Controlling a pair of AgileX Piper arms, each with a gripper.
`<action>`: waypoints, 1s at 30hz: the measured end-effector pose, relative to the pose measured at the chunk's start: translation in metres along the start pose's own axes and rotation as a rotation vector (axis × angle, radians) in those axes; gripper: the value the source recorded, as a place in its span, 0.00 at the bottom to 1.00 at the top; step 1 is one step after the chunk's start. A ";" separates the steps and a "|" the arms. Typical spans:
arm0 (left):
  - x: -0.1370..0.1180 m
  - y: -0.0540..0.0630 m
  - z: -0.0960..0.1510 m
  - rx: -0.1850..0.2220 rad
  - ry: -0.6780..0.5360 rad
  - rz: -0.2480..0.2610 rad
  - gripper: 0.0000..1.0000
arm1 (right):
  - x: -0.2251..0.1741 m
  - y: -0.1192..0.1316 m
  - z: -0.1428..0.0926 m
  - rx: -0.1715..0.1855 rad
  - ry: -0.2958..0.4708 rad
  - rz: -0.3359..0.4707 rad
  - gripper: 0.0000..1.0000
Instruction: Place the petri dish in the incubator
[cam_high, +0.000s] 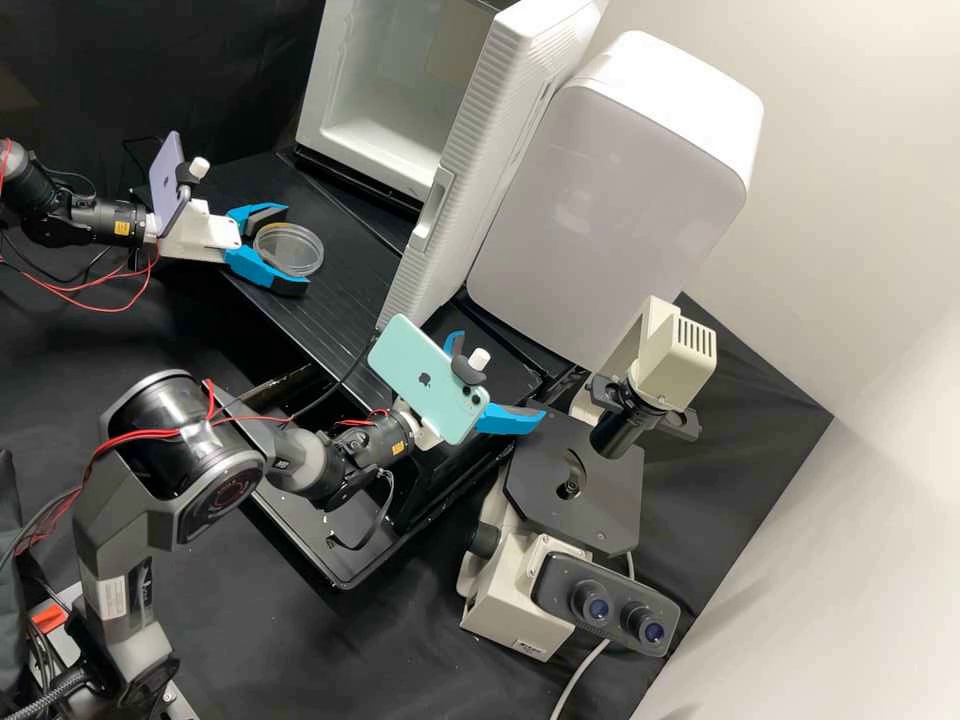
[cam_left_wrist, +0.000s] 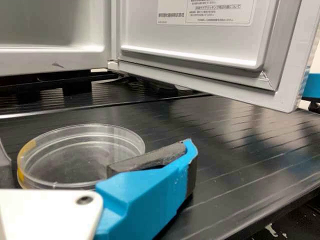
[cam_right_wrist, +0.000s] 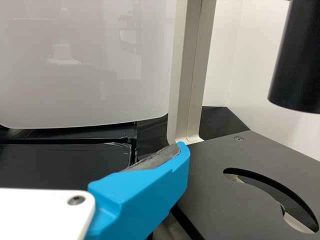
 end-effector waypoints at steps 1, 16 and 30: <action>0.000 0.000 0.000 0.000 0.000 0.000 0.00 | 0.000 0.000 0.000 0.000 0.000 0.000 1.00; 0.001 -0.001 0.000 -0.002 -0.002 0.000 0.00 | 0.000 0.000 0.000 0.000 0.000 0.000 1.00; 0.001 -0.002 -0.001 -0.004 -0.004 0.002 0.00 | 0.000 0.000 0.000 0.000 0.000 0.000 1.00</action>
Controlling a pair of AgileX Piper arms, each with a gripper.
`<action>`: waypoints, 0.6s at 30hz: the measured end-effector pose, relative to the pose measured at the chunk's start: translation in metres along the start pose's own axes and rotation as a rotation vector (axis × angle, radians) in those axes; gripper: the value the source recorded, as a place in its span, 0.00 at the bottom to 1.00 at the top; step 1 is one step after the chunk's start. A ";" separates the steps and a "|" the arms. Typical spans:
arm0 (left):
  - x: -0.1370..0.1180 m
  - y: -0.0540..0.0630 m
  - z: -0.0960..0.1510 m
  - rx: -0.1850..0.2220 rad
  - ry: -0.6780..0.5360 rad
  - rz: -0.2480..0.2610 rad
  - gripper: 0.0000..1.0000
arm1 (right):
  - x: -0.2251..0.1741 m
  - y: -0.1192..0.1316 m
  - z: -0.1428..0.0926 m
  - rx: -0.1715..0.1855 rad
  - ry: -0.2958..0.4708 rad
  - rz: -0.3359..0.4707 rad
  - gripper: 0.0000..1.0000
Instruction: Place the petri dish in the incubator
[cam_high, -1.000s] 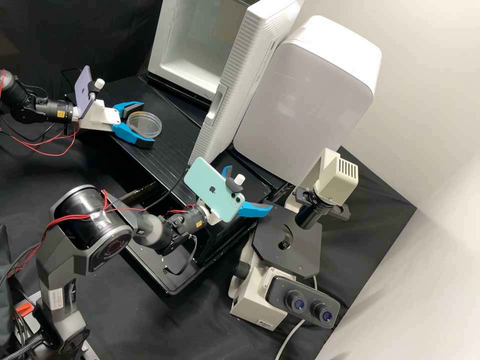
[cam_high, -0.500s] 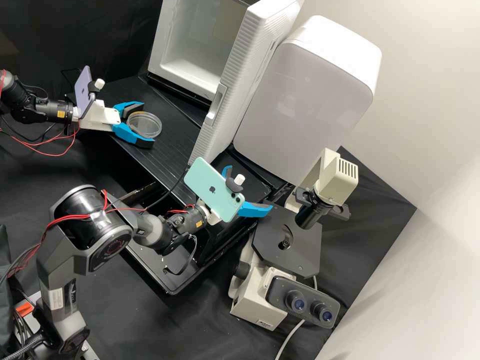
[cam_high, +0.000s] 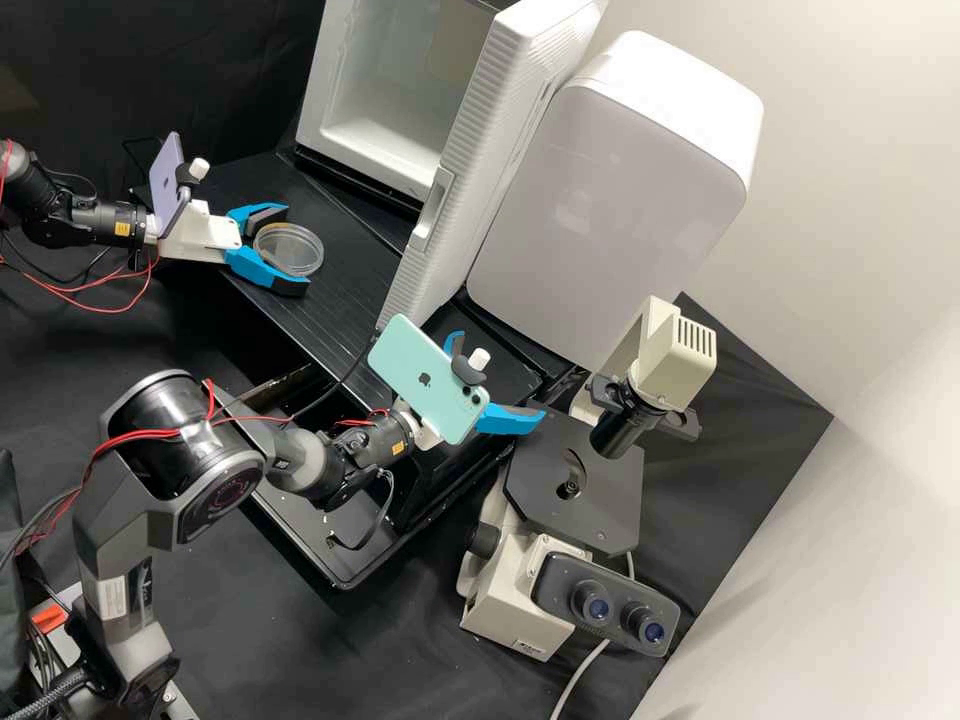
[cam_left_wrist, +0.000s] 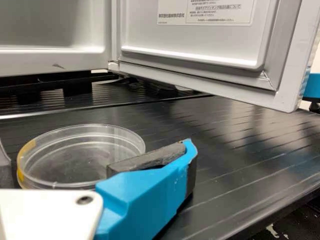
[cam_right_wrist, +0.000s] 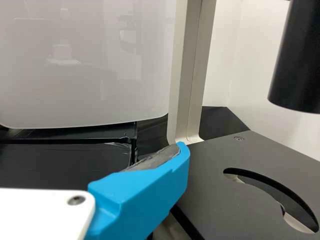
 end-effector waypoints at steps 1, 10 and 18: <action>0.000 0.000 0.000 -0.001 0.000 0.000 0.00 | 0.000 0.000 0.000 0.000 0.000 0.000 1.00; 0.000 -0.001 0.000 -0.003 -0.004 0.003 0.00 | 0.000 0.000 0.000 0.000 0.000 0.000 1.00; 0.000 -0.001 0.000 -0.003 -0.004 0.003 0.00 | 0.000 0.000 0.000 0.000 0.000 0.000 1.00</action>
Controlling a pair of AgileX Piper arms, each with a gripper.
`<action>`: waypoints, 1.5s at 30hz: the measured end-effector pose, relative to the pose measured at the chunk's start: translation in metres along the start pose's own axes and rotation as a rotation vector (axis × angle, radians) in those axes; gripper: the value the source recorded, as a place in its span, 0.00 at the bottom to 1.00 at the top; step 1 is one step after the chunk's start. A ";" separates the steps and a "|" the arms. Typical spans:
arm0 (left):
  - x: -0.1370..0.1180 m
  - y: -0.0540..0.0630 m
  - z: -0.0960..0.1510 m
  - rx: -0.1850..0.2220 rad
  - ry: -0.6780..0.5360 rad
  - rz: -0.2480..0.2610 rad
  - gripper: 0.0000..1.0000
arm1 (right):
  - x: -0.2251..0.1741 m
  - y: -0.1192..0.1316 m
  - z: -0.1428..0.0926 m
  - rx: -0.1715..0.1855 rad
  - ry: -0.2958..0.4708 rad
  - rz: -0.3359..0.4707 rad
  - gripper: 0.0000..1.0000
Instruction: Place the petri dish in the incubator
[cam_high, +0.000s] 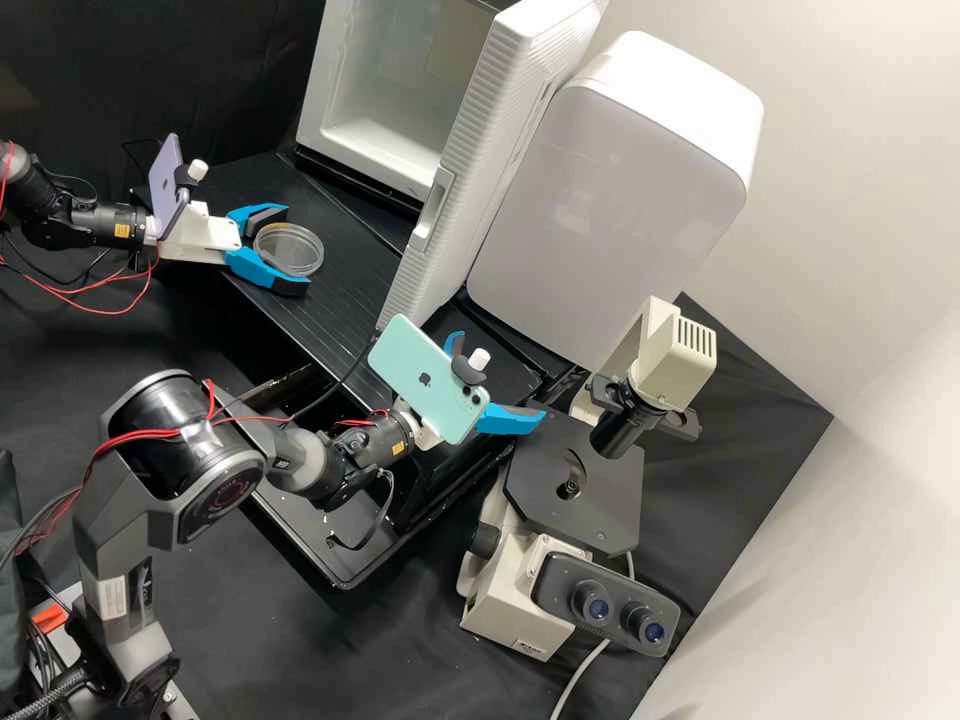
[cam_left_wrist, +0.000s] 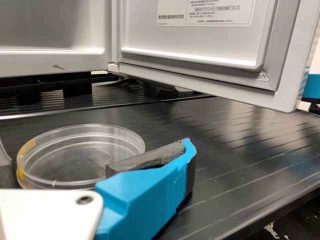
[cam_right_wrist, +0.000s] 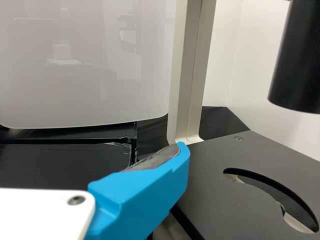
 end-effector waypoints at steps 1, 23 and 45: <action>0.000 0.000 0.000 0.000 0.000 0.000 0.00 | 0.000 0.000 0.000 0.000 0.000 0.000 1.00; 0.000 0.001 -0.002 -0.017 0.022 0.012 0.00 | 0.000 0.000 0.000 0.000 0.000 0.000 1.00; 0.000 0.001 -0.003 -0.018 0.025 0.013 0.00 | 0.000 0.000 0.000 0.000 0.000 0.000 1.00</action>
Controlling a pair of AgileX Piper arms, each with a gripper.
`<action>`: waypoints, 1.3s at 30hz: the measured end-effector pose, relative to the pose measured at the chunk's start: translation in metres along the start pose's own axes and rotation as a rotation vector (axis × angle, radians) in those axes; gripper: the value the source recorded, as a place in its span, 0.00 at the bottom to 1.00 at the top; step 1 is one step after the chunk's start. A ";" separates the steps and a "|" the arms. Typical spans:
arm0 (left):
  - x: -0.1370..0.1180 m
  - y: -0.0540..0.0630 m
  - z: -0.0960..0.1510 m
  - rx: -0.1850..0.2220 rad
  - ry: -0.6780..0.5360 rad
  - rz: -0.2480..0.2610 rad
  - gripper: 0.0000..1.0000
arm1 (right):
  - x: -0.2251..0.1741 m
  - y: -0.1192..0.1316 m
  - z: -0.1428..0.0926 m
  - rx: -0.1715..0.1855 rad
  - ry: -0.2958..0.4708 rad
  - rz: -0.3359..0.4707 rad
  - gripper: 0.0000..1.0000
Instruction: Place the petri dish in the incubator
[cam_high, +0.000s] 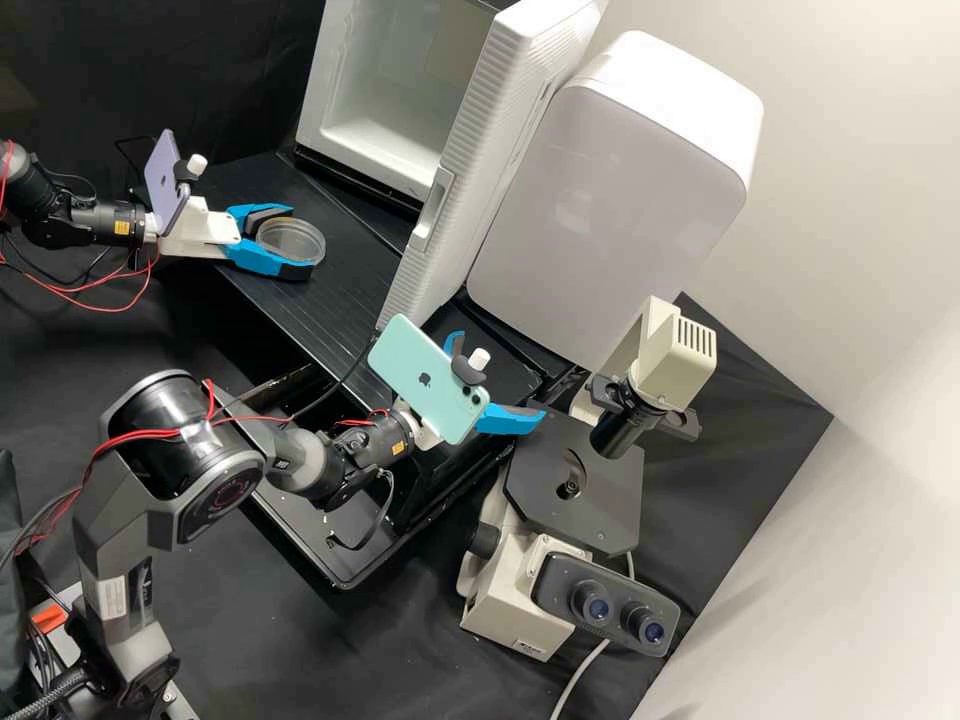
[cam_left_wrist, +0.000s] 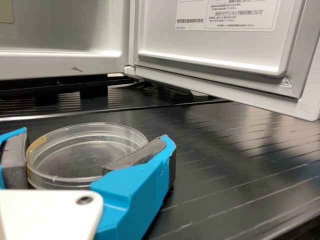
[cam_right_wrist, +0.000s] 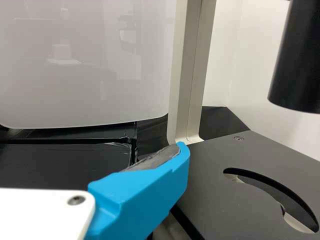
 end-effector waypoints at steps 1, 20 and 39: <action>0.000 0.000 0.000 0.003 -0.001 -0.001 0.00 | 0.000 0.000 0.000 0.000 0.000 0.000 1.00; -0.015 0.040 -0.002 0.049 0.001 0.057 0.00 | 0.000 0.000 0.000 0.000 0.000 0.000 1.00; -0.022 0.052 0.001 0.075 -0.027 0.084 0.00 | 0.000 0.000 0.000 0.000 0.000 0.000 1.00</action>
